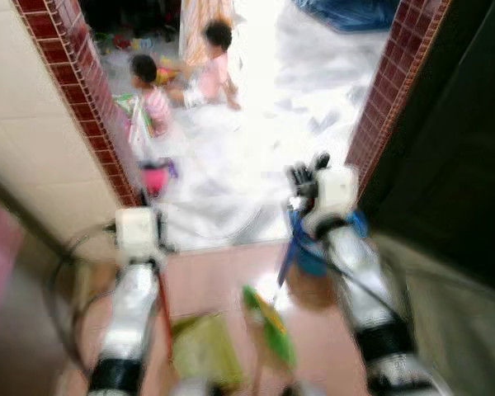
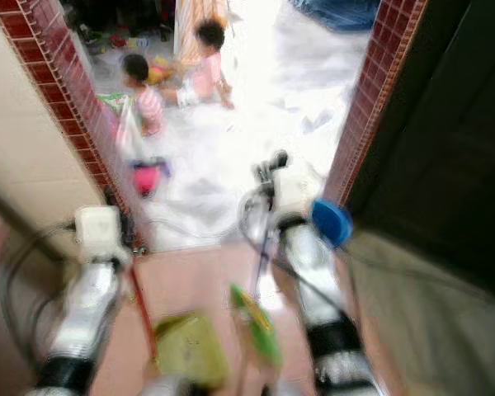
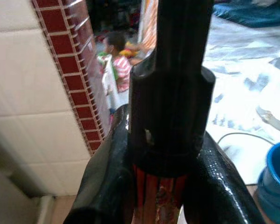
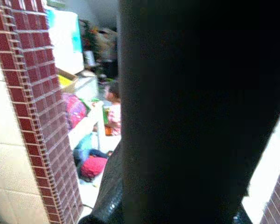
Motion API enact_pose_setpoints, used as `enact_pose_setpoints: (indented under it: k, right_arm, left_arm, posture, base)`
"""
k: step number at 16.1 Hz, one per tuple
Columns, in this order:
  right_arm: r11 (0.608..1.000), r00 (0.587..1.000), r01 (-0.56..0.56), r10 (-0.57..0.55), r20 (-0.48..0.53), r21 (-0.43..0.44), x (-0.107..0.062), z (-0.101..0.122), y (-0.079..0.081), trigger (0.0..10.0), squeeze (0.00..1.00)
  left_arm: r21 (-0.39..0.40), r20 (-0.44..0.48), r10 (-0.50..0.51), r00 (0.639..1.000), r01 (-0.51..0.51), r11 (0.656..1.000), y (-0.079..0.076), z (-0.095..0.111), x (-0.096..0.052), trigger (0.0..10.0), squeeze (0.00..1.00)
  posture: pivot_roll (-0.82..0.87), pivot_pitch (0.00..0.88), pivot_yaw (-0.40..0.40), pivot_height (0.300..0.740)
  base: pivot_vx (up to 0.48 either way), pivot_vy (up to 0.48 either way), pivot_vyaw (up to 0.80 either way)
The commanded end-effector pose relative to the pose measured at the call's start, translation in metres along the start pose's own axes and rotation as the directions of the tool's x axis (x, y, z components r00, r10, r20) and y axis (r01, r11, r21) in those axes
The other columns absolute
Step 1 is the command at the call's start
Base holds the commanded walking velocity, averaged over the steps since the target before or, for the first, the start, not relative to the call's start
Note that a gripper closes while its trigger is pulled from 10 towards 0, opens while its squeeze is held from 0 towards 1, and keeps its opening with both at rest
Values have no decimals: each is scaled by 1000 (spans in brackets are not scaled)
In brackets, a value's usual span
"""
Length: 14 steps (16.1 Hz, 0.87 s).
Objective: Sweep floor
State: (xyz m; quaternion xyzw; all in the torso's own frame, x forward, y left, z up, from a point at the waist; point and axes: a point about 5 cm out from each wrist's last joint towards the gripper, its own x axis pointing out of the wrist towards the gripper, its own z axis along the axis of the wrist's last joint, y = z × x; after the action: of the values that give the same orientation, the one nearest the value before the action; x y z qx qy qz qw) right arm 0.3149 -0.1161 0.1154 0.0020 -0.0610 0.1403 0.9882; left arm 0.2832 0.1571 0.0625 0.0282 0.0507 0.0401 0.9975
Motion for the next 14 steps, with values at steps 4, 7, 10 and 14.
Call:
enact_pose_setpoints:
  k: [4,7,10,14]
  right_arm:
    - [999,999,-25,27,43,-33,8,10,5,10000,0]
    - [999,999,-23,25,46,-46,8,10,4,10000,0]
    - [982,992,10,14,124,-189,10,20,-2,10000,0]
    - [973,994,22,3,107,-232,9,15,-2,10000,0]
  left_arm:
    - [22,32,36,999,-37,999,4,4,3,10000,0]
    - [31,69,30,997,-32,999,1,6,5,10000,0]
    - [48,99,18,995,-23,999,-2,8,10,10000,0]
    - [39,122,-28,992,24,999,-8,2,9,10000,0]
  posture:
    - [11,0,12,740]
    - [10,0,11,740]
    - [10,0,7,740]
    - [2,0,10,740]
  base:
    - [0,0,0]
    - [0,0,0]
    - [0,0,0]
    - [0,0,0]
